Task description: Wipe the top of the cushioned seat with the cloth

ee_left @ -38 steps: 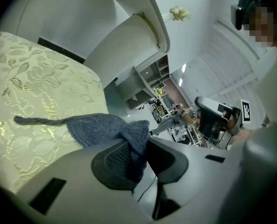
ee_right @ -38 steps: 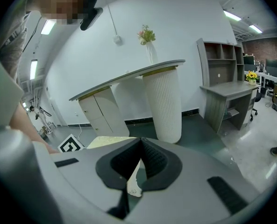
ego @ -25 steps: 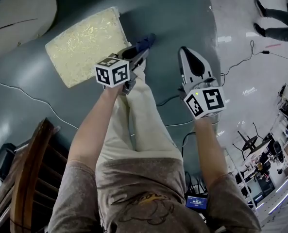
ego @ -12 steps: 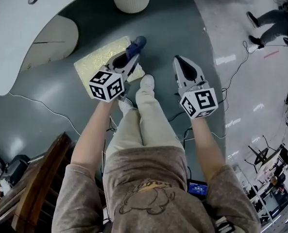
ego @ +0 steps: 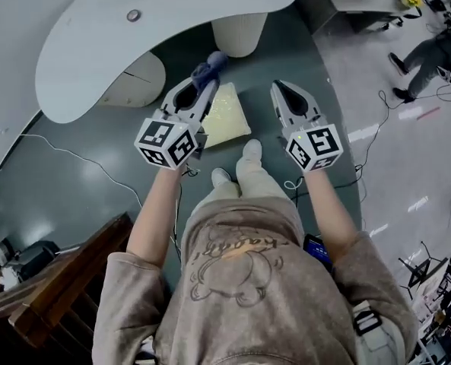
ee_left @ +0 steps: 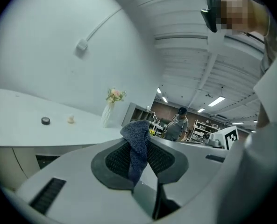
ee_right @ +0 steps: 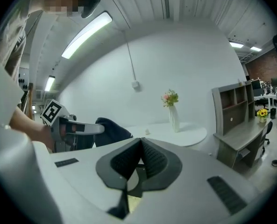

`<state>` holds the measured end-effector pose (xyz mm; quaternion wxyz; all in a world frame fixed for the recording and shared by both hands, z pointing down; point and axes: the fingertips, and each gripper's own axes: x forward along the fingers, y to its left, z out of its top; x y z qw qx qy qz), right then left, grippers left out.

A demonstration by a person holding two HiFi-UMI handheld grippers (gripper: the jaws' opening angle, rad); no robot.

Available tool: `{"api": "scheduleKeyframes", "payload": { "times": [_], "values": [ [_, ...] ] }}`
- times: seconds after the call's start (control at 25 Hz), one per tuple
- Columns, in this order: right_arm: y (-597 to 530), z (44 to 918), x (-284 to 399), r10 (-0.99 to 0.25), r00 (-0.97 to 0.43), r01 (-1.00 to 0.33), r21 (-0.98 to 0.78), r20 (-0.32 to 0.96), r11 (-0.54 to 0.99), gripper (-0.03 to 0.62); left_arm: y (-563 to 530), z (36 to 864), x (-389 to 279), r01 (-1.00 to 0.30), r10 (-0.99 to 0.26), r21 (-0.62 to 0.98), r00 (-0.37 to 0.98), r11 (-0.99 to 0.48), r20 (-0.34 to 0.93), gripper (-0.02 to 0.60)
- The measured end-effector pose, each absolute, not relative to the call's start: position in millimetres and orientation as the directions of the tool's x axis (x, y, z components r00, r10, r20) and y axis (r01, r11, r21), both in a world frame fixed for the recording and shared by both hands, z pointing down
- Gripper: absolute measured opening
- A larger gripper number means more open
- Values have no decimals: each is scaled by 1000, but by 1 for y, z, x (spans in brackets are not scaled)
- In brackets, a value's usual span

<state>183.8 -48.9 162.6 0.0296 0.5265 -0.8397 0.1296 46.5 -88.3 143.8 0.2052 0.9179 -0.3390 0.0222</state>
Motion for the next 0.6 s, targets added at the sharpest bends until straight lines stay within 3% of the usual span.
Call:
{"api": "scheduleKeyframes", "payload": {
  "times": [0.24, 0.6],
  "values": [
    [-40, 99, 155, -852, -510, -856, -166, 118, 489, -3, -61, 68, 12, -658, -660, 328, 741, -677, 126, 94],
    [4, 64, 108, -837, -536, -844, -79, 112, 530, -3, -2, 47, -51, -686, -683, 259, 721, -680, 114, 95]
  ]
}}
